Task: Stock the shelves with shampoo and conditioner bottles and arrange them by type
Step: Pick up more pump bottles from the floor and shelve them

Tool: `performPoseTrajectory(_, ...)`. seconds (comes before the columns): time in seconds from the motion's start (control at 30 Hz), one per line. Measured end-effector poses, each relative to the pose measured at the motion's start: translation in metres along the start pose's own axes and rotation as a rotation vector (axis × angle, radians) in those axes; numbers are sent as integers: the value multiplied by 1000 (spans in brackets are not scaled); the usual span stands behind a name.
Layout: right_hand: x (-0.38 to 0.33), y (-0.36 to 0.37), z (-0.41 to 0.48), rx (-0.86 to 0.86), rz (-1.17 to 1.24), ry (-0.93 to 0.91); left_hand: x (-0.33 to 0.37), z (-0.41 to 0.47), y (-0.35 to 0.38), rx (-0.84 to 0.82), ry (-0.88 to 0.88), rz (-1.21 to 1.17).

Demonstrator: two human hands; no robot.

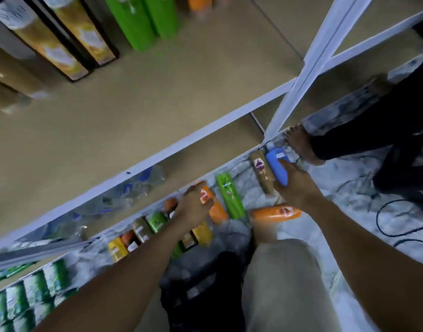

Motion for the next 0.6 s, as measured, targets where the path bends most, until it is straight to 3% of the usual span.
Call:
performPoseTrajectory(0.3, 117, 113, 173, 7, -116, -33, -98, 132, 164, -89, 32, 376)
performPoseTrajectory(0.43, 132, 128, 217, -5, -150, -31, -129, 148, 192, -8, 37, 426)
performPoseTrajectory(0.6, 146, 143, 237, 154, -106, -16, -159, 147, 219, 97, 111, 419)
Point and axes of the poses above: each hand's wrist, its own z-axis towards the middle knuckle, its own y-axis out of the palm, x = y × z, the point moved 2 cm from there along z, towards the middle knuckle, and after that the axes turned 4 degrees about y, right-handed, at the moved point
